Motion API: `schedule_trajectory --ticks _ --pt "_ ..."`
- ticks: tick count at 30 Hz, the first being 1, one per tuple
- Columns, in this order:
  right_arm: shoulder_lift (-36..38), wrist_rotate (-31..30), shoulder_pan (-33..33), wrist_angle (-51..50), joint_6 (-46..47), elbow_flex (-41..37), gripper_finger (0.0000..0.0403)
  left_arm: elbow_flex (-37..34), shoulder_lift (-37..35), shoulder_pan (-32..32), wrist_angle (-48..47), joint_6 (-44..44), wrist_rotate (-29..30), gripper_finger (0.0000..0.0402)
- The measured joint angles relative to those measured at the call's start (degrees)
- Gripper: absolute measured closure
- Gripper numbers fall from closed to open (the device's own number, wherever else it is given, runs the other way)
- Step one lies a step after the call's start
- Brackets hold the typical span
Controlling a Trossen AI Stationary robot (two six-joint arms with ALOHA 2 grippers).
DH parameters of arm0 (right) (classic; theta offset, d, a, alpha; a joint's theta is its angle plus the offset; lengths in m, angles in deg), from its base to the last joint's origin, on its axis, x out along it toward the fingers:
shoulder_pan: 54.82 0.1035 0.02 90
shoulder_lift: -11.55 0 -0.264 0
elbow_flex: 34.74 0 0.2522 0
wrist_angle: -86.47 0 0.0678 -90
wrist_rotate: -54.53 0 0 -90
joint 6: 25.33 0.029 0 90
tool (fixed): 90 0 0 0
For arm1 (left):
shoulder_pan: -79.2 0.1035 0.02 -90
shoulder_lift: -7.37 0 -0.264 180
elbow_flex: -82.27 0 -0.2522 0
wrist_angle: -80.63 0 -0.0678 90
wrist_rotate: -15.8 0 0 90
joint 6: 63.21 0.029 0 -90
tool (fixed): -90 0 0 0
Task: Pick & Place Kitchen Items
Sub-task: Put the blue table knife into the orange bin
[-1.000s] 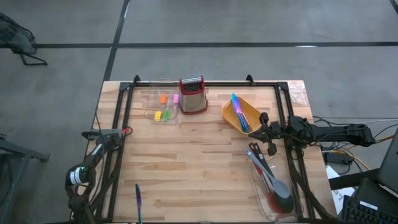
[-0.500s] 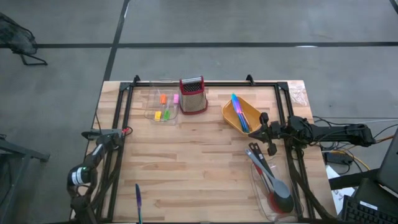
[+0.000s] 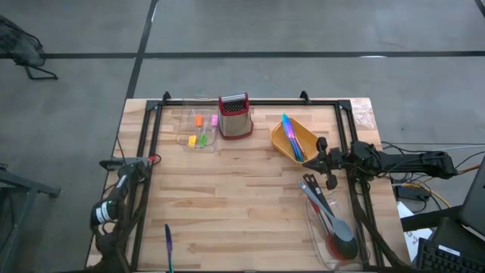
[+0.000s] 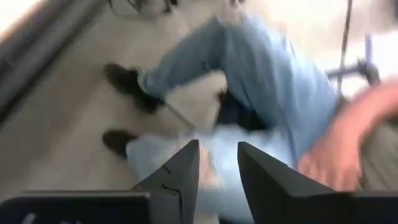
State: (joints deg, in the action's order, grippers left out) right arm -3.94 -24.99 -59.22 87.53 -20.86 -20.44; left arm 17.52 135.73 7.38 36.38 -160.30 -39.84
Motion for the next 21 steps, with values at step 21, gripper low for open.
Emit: schedule_trajectory --ticks 21 --pt "-0.02 0.01 0.0 -0.02 0.0 0.0 0.0394 9.03 -0.09 12.28 -29.69 6.05 -46.01 0.0257"
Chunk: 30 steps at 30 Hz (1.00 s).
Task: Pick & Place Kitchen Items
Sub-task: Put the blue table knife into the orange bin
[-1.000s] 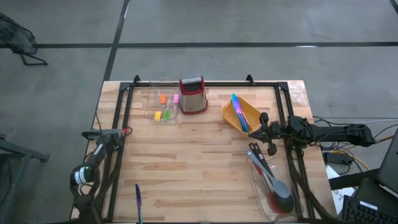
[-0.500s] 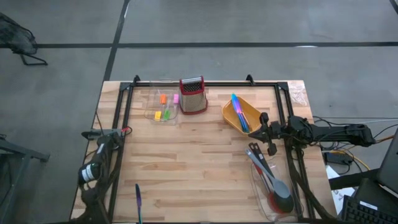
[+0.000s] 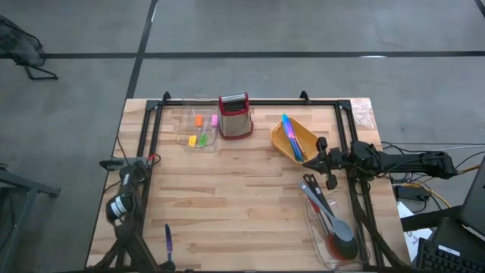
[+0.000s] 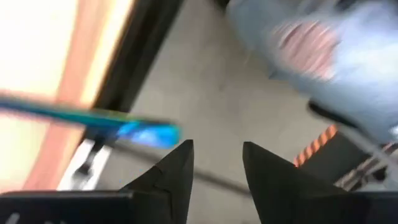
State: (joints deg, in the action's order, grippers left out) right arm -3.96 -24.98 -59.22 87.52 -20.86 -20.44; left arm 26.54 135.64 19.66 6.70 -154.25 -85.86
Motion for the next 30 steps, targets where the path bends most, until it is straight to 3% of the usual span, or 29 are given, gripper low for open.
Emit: schedule_trajectory --ticks 4,14,30 --pt "0.0 -0.01 0.01 0.02 0.0 0.0 0.0394 -1.44 0.07 2.16 -0.72 -0.18 -7.04 0.0255" --pt "0.0 0.01 0.0 0.02 0.0 0.0 0.0394 -1.97 0.07 6.35 -0.46 -0.55 -9.22 0.0255" --pt "0.0 -0.01 0.02 0.02 0.0 0.01 0.0394 -4.36 0.0 2.23 -2.86 0.23 -8.91 0.0255"
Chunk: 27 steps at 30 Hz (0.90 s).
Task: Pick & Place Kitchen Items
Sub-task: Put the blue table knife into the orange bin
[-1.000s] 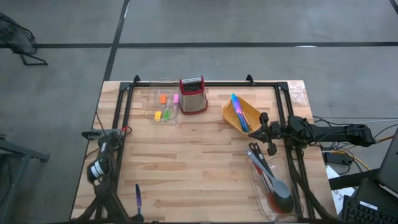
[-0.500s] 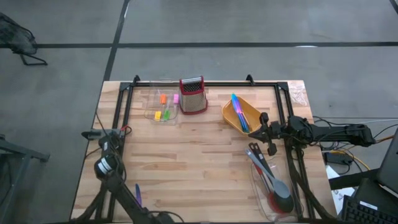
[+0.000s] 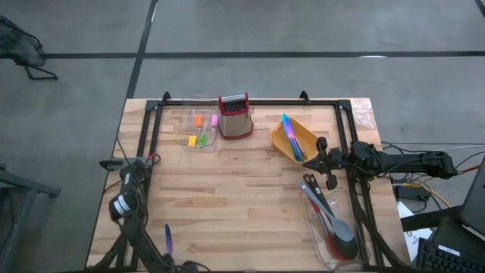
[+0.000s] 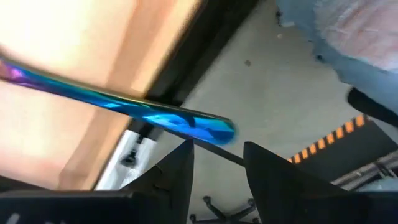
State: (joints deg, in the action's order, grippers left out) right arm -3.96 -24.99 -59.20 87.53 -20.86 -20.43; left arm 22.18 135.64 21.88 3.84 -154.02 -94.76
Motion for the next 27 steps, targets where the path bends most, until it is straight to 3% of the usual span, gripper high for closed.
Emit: schedule_trajectory --ticks 20,27 --pt "0.0 0.02 0.0 0.0 0.0 -0.01 0.0394 -1.25 0.02 -2.25 2.46 1.14 -0.46 0.0254" --pt "0.0 0.02 -0.01 0.0 0.0 -0.01 0.0394 -1.25 0.0 -4.27 6.11 6.61 -1.83 0.0254"
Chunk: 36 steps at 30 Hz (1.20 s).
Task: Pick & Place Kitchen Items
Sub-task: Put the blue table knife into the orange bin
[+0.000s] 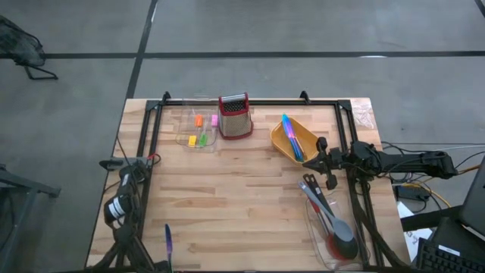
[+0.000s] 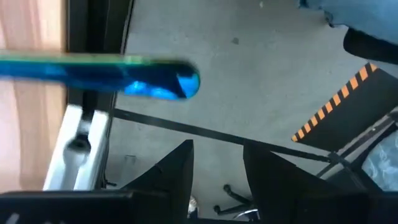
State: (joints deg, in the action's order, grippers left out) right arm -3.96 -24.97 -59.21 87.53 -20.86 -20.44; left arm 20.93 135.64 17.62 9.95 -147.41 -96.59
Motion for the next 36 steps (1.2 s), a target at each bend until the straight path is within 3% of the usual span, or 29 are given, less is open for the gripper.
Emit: schedule_trajectory --ticks 6,11,20,25,30,36 --pt "-0.02 0.0 0.01 0.0 0.0 0.0 0.0394 -0.21 -0.02 -1.19 -0.08 -1.39 0.75 0.0254" --pt "-0.02 -0.02 0.01 0.0 0.0 0.0 0.0394 -0.23 -0.02 -1.55 0.16 -1.25 6.45 0.0255" --pt "-0.02 -0.01 0.01 0.0 0.0 0.0 0.0394 -0.26 0.07 -5.4 0.37 15.78 11.32 0.0255" --pt "-0.02 -0.02 -0.01 0.0 0.0 0.0 0.0394 -0.26 0.11 -7.79 -1.14 15.62 18.38 0.0257" --pt "-0.02 -0.01 0.0 0.0 0.0 0.01 0.0394 -0.26 0.15 -9.7 -1.88 15.63 26.33 0.0281" --pt "-0.02 -0.01 -0.01 0.0 0.0 0.0 0.0394 -0.26 0.17 -11.18 -1.92 17.11 27.37 0.0328"
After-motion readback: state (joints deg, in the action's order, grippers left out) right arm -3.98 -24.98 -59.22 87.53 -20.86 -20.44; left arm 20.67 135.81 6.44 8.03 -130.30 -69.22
